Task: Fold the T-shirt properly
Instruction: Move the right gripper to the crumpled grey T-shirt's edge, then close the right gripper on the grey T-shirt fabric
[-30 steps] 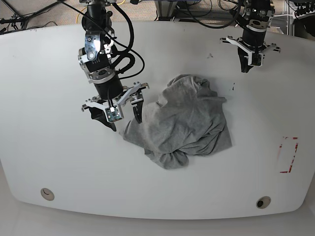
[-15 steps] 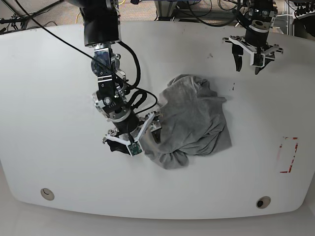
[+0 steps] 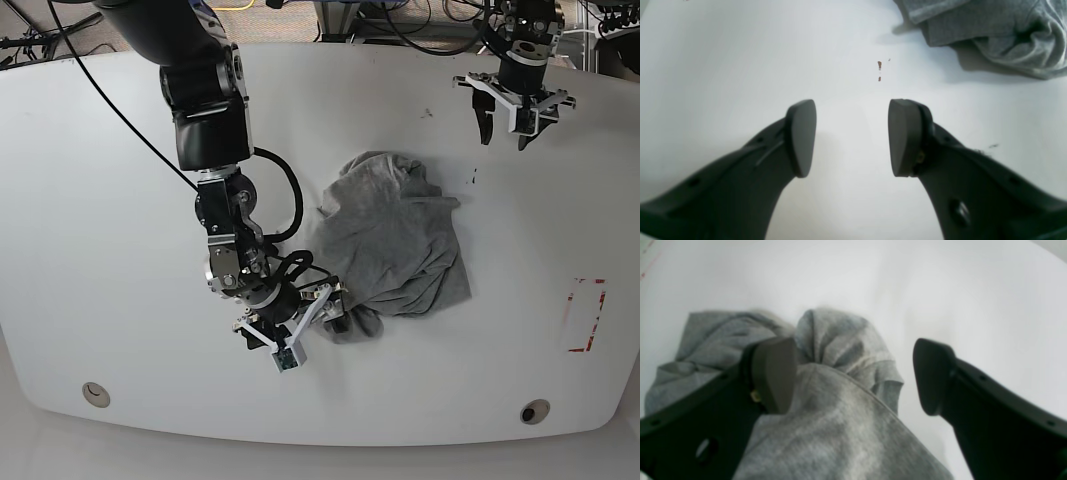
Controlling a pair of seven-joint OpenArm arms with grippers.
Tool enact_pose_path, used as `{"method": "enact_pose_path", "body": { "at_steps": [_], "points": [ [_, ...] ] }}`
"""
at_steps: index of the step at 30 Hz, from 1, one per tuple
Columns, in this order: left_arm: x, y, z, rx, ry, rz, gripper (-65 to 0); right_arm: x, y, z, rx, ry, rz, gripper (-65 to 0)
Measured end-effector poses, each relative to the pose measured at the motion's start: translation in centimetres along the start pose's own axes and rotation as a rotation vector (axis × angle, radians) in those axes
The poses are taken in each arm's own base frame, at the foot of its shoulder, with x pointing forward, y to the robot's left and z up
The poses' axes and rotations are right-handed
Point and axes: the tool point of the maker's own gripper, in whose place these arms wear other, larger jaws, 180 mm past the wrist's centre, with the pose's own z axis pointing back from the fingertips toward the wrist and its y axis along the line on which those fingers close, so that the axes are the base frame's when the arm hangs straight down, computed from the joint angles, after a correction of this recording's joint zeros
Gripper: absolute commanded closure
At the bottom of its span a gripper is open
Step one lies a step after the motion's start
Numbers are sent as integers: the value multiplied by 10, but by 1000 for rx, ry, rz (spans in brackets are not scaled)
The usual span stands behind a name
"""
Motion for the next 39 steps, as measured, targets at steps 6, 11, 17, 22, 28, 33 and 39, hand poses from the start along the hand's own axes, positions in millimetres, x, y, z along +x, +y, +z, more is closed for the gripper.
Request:
{"method": "enact_pose_path", "body": {
  "at_steps": [6,11,17,22,28,33,39],
  "points": [
    [0,-1,0,1,1,3,-312,-24,1,-8,16,61,-51,-515],
    [0,-1,0,0,0,3,-312,-40,3,-8,20,96,-63,-515],
    [0,-1,0,0,1,5,-312,-55,8,-7,26,116,-76,-458],
    [0,-1,0,1,1,5,-312,-66,20,-8,48,141,-53,-398],
    [0,-1,0,0,1,6,-312,-71,43,-12,89,165,8,-387],
    [0,-1,0,1,1,5,-312,-71,48,-13,99,163,7,-385],
    [-1,-1,0,1,1,5,-312,-73,45,-12,93,166,8,-347]
  ]
}}
